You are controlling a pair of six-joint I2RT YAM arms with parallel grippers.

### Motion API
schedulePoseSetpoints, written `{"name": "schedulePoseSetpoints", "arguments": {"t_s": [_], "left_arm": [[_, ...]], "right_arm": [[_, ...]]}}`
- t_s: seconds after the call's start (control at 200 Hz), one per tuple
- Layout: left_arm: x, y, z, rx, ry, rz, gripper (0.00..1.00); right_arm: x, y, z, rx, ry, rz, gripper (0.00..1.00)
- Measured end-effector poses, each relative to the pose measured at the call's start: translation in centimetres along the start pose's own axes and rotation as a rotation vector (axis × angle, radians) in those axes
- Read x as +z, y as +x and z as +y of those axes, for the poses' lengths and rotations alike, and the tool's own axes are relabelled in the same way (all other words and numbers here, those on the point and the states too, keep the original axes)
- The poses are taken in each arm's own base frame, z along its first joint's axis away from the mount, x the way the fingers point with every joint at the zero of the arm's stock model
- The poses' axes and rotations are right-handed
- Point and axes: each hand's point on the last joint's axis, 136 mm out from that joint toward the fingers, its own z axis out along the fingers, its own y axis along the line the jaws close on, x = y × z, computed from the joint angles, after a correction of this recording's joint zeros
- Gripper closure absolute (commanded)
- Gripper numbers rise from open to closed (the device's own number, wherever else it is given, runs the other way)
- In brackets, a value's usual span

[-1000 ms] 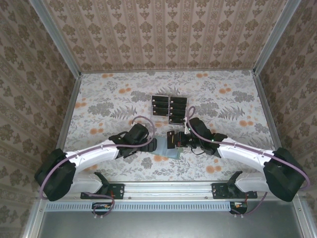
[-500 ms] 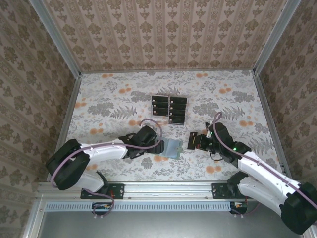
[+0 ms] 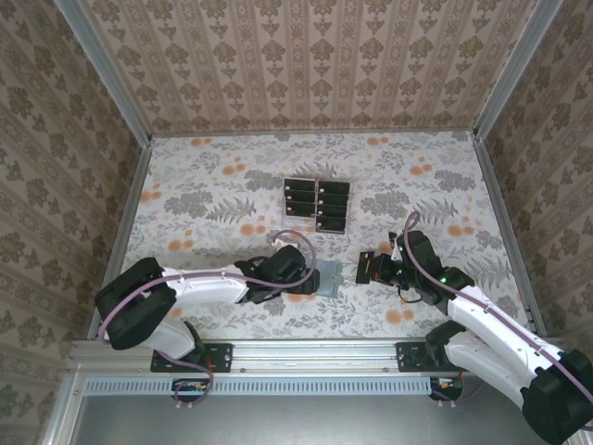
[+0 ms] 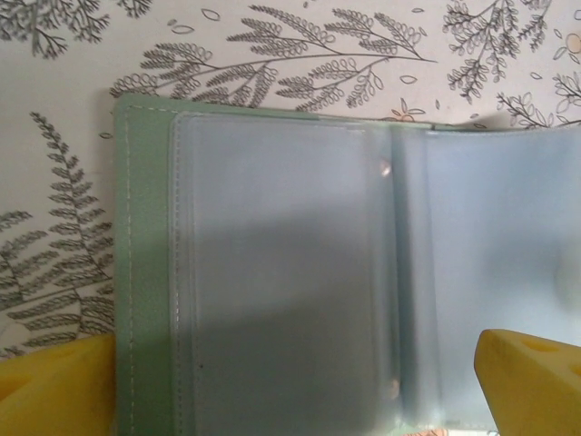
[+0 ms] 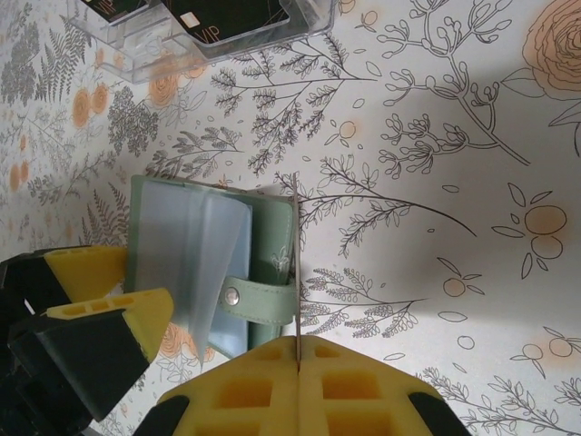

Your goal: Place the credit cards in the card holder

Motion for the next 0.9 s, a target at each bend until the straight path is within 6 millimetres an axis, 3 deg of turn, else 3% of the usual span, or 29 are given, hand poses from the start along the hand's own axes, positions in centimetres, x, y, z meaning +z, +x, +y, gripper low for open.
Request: {"name": "schedulePoseSetpoints", "arguments": {"t_s": [0.31, 0.66, 0.9], "left_arm": [[-0.5, 1.2, -1.2, 0.014, -0.001, -0.006, 0.0], [-3.0, -3.0, 3.2, -0.051, -0.113, -0.099, 0.0], [-3.0, -3.6, 5.0, -0.029, -0.113, -0.09, 0.0]], "right_arm": [[-0.1, 0.2, 0.3, 0.0, -0.019, 0.014, 1.0], [-0.6, -0.8, 3.8, -0.039, -0.185, -0.031, 1.0], [1.6, 0.4, 6.5, -0.097, -0.255, 0.013, 1.0]]}}
